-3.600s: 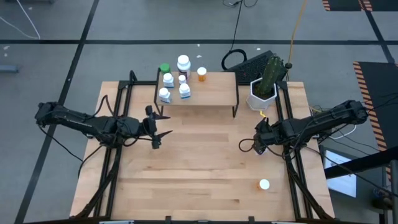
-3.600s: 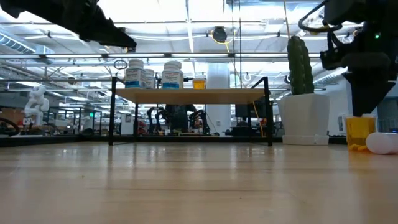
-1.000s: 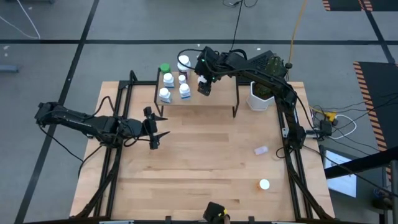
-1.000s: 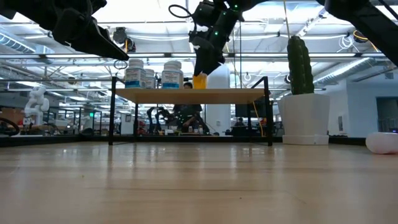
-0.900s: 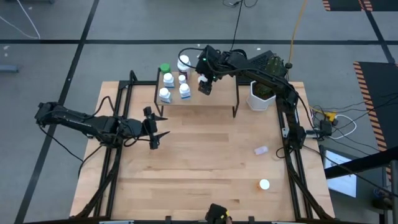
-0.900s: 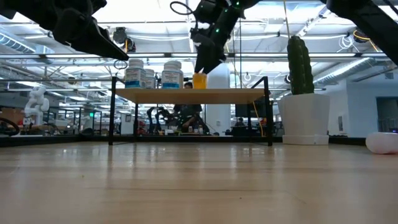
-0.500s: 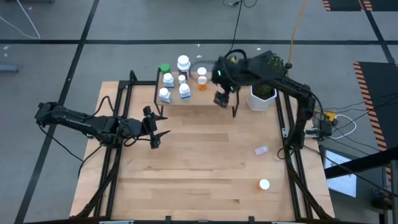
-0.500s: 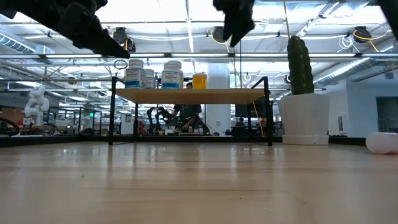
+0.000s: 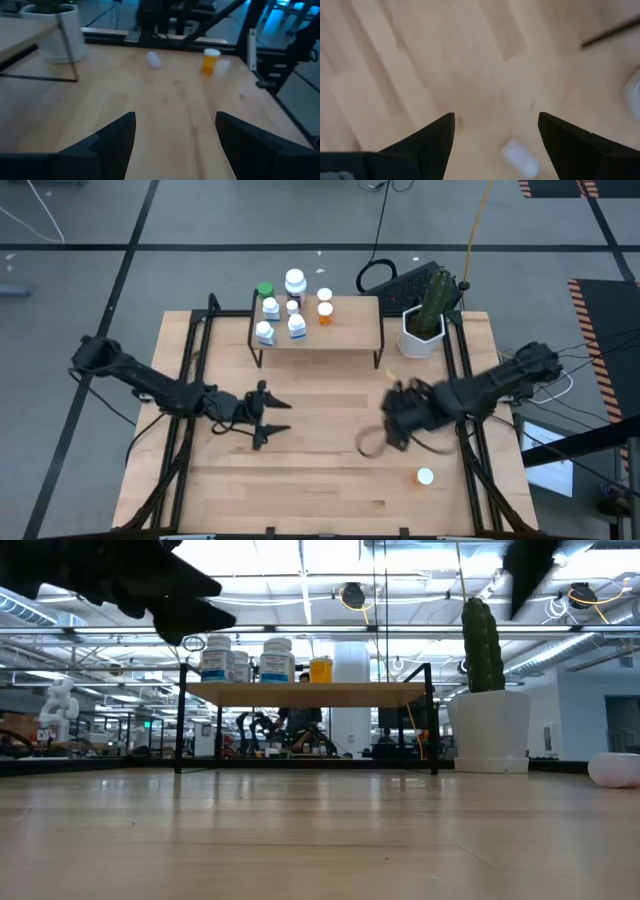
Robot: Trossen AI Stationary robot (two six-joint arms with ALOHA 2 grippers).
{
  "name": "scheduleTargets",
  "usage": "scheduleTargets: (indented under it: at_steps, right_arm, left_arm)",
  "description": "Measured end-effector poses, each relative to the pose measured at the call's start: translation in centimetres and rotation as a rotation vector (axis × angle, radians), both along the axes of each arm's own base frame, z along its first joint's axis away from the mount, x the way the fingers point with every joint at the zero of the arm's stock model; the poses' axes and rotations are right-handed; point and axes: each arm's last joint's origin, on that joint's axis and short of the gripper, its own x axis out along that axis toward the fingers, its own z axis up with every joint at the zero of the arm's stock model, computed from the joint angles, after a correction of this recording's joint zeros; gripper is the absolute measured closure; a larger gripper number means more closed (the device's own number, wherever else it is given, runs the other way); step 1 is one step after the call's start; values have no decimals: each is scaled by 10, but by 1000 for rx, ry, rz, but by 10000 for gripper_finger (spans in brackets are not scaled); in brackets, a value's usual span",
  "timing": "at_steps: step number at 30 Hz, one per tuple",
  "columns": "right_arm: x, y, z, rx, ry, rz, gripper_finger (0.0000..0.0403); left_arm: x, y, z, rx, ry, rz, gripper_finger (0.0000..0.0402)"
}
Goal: Pick and place medicine bottles onto shelf by color
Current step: Put the orange pill bottle on the shelf
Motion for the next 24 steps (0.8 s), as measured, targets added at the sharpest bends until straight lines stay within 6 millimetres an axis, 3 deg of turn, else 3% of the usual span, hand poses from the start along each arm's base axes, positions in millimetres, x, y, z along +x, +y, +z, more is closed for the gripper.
scheduleTargets:
  at_steps: [7, 12, 18, 24]
  right_arm:
    - [-58, 29, -45, 134, 56, -106, 133]
    - [-74, 49, -67, 290, 65, -50, 134]
    - [-84, 74, -70, 364, -1, 76, 134]
    - [-101, 90, -72, 277, -44, 232, 134]
  left_arm:
    - [38, -28, -9, -19, 44, -17, 128]
    - [62, -50, -18, -4, 91, -54, 128]
    - [71, -66, -26, 18, 129, -50, 128]
    - [69, -72, -28, 28, 127, -32, 128]
